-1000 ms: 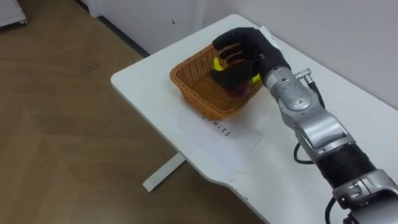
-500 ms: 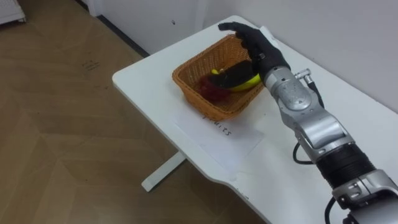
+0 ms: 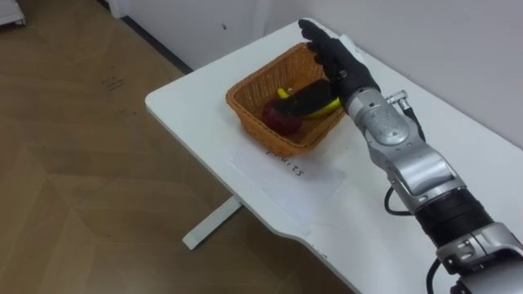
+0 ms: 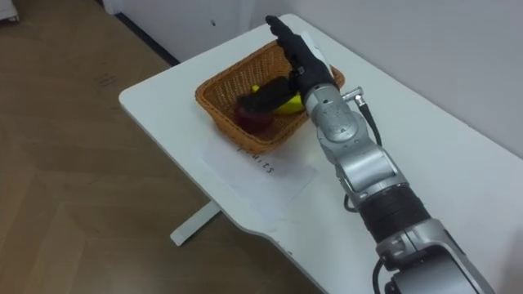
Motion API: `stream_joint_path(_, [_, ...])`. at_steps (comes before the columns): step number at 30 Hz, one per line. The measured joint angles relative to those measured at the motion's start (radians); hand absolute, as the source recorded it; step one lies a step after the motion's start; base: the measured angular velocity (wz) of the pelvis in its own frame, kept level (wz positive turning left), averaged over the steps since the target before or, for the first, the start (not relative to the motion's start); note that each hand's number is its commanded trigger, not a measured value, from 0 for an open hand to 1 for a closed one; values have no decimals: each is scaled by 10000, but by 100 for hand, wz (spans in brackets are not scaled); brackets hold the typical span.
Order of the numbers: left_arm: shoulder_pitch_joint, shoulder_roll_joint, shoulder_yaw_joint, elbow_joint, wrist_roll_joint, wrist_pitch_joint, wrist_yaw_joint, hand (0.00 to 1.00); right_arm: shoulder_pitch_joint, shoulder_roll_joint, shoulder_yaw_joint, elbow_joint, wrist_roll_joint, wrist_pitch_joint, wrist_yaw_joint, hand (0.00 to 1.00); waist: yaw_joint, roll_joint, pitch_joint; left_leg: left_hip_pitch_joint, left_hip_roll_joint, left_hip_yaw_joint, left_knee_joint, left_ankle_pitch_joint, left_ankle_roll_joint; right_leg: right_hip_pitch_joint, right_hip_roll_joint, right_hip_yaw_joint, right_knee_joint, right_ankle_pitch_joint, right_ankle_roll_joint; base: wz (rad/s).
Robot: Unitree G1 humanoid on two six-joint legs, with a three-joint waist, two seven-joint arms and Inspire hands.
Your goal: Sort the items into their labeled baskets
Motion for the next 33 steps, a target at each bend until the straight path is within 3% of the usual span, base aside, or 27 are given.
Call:
stream_joint_path(5, [39, -2, 34, -412, 0, 6, -19, 0, -1, -270, -835, -486, 12, -1, -3, 0, -591, 326, -124, -63, -7, 91, 152, -63, 109, -98, -71, 423, 47, 53, 84, -7])
stream_joint_path(9, [-33, -6, 41, -400, -65, -9, 64, 0, 0, -567, -1210, -966, -31, -40, -13, 0, -958, 650, -256, 126, -1, 347, 118, -80, 155, -20, -140, 444, 56, 66, 106, -17])
stream_joint_path(13, [-72, -64, 55, -365, -71, -179, 329, 0, 160, -843, -1656, -1721, -229, -104, -152, 0, -1310, 785, -257, 358, 37, 587, -104, -62, 179, -49, -184, 689, 57, 66, 107, -24])
stream_joint_path(20, [-44, -158, 11, 1, -113, -277, 513, 0, 205, -1368, -2312, -2142, -517, -108, -629, 0, -2164, 639, -301, 644, 57, 903, -464, -14, 168, -26, -203, 892, 44, 66, 107, -13])
stream_joint_path(23, [-46, -156, 5, 3, -276, -278, 514, 0, 207, -1698, -2358, -2144, -604, -102, -810, 0, -2341, 559, -256, 791, 99, 1103, -604, -13, 168, -26, -204, 999, 39, 67, 107, -16])
stream_joint_path(27, [-81, -100, 29, 52, -383, -354, 516, 0, 209, -1735, -2830, -2297, -342, -100, -1026, 0, -2589, 369, -188, 903, 165, 1200, -747, -6, 164, -56, -197, 1101, 30, 68, 107, -10])
stream_joint_path(29, [-89, -37, 31, 237, -453, -450, 561, 0, 216, -1825, -3115, -2449, 626, -101, -1159, 0, -2683, 284, -227, 1024, 188, 1351, -775, -12, 159, -30, -188, 1136, 20, 69, 106, -16])
stream_joint_path(33, [-59, -45, 31, 252, -436, -460, 565, 0, 215, -1932, -3613, -2642, 1148, -139, -1447, 0, -2869, 326, -212, 1072, 200, 1403, -776, -40, 170, 1, -190, 1170, 17, 76, 108, -3])
